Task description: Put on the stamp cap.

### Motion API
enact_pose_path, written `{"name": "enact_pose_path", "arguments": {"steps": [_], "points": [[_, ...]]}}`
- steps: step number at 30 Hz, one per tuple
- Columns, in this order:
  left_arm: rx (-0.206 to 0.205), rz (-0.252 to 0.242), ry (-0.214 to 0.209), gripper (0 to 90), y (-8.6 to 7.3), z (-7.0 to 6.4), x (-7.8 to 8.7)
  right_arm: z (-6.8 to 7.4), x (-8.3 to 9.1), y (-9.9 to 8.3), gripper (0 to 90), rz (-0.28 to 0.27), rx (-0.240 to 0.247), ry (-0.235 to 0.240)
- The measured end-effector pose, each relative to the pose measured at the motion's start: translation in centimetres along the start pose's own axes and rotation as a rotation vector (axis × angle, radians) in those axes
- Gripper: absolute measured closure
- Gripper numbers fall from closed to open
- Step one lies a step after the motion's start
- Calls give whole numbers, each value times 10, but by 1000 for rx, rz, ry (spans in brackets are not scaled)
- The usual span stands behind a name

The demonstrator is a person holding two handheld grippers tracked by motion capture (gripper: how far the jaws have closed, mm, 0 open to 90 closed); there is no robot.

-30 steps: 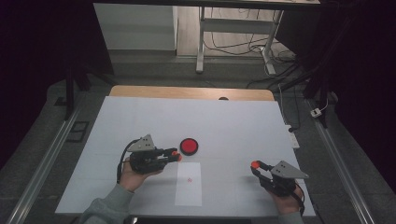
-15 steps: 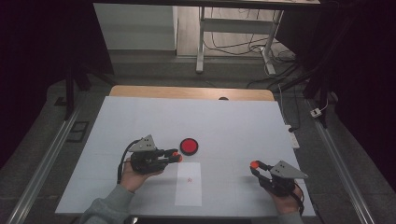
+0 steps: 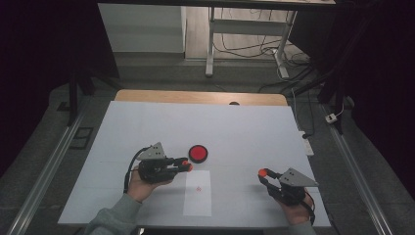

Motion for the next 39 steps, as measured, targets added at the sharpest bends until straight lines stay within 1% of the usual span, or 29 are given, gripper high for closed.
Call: {"name": "enact_pose_path", "arguments": {"steps": [4,7,13,16,17,18,24,25,26,28,29,31,32,35,37,39], "points": [[-1,2,-6,721,0,-1,-1,4,-3,1,645,-3,-5,15],[-2,3,-12,721,0,-3,-1,7,-8,2,645,-6,-20,25],[-1,13,-21,721,-3,-7,-5,17,-17,5,644,-3,3,51],[-2,17,-22,721,-3,-8,-7,22,-20,5,645,-3,8,73],[-2,18,-23,721,-3,-8,-7,23,-21,5,644,-1,12,71],[-1,18,-23,721,-3,-8,-7,24,-22,5,644,-2,9,79],[4,16,-28,720,-4,-7,-6,30,-27,8,644,-4,12,92],[4,16,-28,721,-4,-7,-6,30,-27,8,645,-3,17,85],[4,15,-27,721,-3,-7,-6,32,-29,9,645,-9,9,96],[4,15,-28,720,-4,-6,-6,33,-29,9,645,-5,11,104],[5,16,-29,721,-4,-7,-6,34,-31,10,644,-16,7,103],[5,17,-30,721,-4,-7,-7,36,-31,11,645,-8,13,100],[5,18,-31,720,-4,-7,-7,38,-32,12,644,-15,8,111],[5,17,-31,720,-4,-8,-7,42,-35,13,645,-19,8,121],[5,15,-33,720,-4,-8,-7,45,-37,14,644,-15,18,123],[6,15,-33,720,-4,-8,-7,49,-38,15,644,-20,17,139]]}}
Point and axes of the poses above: each handheld gripper's, and its own axes: x roughly backward along the jaws, y roughly out of its top, z roughly to its left, the point moved 9 cm from there along -x, roughly forward along the jaws, and after that the axes turned 11 degrees about -z, right-handed, at the moved point
